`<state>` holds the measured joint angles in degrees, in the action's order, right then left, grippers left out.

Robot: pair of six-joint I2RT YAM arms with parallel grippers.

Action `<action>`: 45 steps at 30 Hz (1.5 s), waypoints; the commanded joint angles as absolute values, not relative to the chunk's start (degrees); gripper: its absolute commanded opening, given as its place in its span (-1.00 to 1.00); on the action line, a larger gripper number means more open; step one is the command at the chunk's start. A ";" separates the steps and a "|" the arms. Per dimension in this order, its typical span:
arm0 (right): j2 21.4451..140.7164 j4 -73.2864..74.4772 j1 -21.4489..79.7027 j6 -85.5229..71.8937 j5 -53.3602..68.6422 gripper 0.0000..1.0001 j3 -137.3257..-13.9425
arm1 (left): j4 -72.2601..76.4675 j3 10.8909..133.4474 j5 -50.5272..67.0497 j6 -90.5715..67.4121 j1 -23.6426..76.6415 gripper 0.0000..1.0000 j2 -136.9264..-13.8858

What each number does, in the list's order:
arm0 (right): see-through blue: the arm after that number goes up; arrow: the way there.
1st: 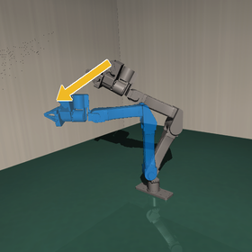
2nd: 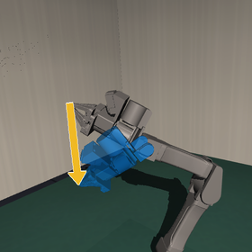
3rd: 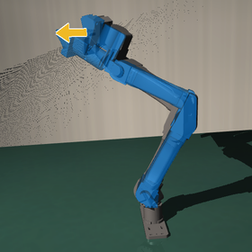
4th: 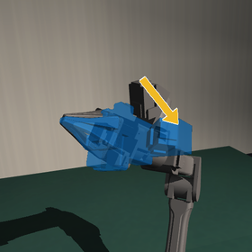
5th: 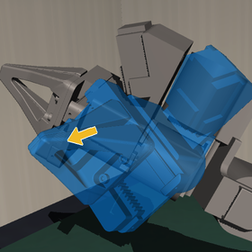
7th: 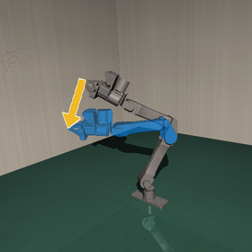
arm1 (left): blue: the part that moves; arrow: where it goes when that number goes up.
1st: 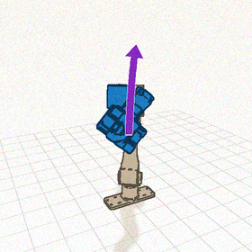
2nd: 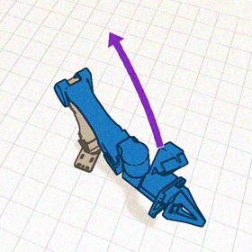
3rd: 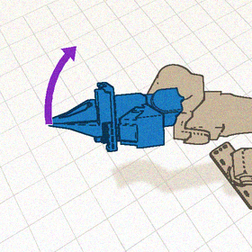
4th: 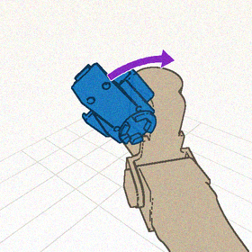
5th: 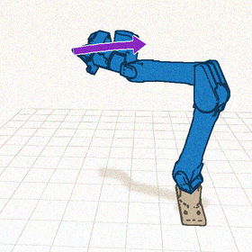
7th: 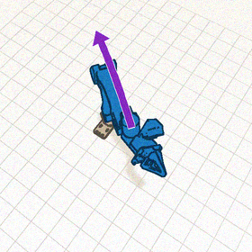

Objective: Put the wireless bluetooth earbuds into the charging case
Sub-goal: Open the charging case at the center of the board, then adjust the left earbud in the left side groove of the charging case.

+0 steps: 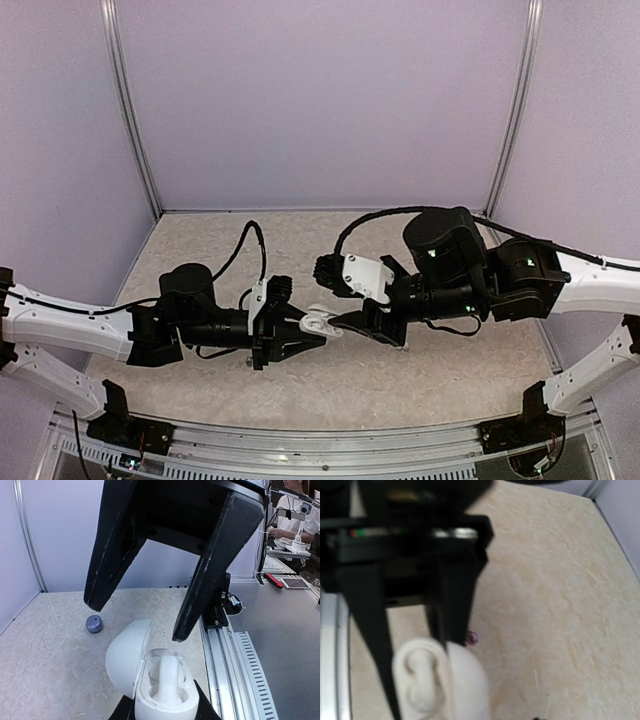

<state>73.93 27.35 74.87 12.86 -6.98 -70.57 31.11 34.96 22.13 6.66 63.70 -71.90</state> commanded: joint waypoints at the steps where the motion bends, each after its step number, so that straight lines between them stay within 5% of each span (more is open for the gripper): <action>1: 72.23 28.87 74.72 13.91 -3.23 -0.05 -72.63 | 30.40 36.22 21.64 6.33 63.32 -1.00 -72.82; 5: 72.35 29.40 74.77 14.62 -1.79 -0.04 -73.68 | 29.53 36.64 20.93 6.45 63.32 -1.00 -73.53; 11: 75.77 31.47 75.39 15.53 -0.39 -0.51 -76.22 | 28.48 37.09 20.23 6.88 63.42 -1.00 -74.02; 18: 78.22 32.98 75.41 15.27 -2.22 -0.78 -77.46 | 26.96 37.70 18.78 7.98 64.14 -1.00 -74.26; 45: 82.56 36.45 75.50 14.33 -2.31 -0.70 -78.62 | 25.61 38.23 16.24 9.89 65.77 -1.00 -74.23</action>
<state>81.67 34.89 75.00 14.90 -2.13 -77.10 24.51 36.60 16.23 9.32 65.34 -74.24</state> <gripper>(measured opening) 0.149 0.251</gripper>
